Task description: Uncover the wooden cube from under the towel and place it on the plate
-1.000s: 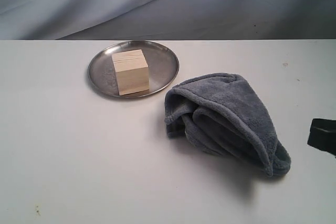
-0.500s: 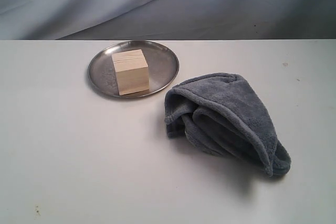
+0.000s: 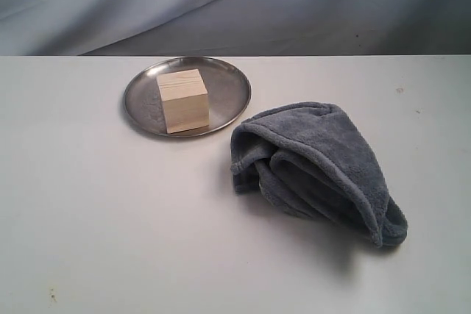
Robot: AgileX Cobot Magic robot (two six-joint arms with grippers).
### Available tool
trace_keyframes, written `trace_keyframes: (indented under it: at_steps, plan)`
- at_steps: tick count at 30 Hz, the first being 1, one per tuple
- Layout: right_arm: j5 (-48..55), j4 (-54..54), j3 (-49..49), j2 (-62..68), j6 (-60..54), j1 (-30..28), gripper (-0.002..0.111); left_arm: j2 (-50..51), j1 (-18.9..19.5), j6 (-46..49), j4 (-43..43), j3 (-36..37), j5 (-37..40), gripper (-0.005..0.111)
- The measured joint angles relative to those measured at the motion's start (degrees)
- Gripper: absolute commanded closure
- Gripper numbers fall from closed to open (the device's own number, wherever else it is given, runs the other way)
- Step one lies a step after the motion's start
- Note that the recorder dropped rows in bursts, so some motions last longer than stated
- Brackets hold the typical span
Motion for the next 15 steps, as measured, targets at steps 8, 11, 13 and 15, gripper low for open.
trace_keyframes:
  at_steps: [8,11,13,15]
  plan:
    - [0.39,-1.23,0.00,0.00,-0.21,0.00,0.108,0.00,0.00,0.00,0.00,0.00,0.00,0.107]
    - [0.39,-1.23,0.00,0.00,-0.21,0.00,0.108,0.00,0.00,0.00,0.00,0.00,0.00,0.107]
    - [0.39,-1.23,0.00,0.00,-0.21,0.00,0.108,0.00,0.00,0.00,0.00,0.00,0.00,0.107]
    - [0.39,-1.23,0.00,0.00,-0.21,0.00,0.108,0.00,0.00,0.00,0.00,0.00,0.00,0.107]
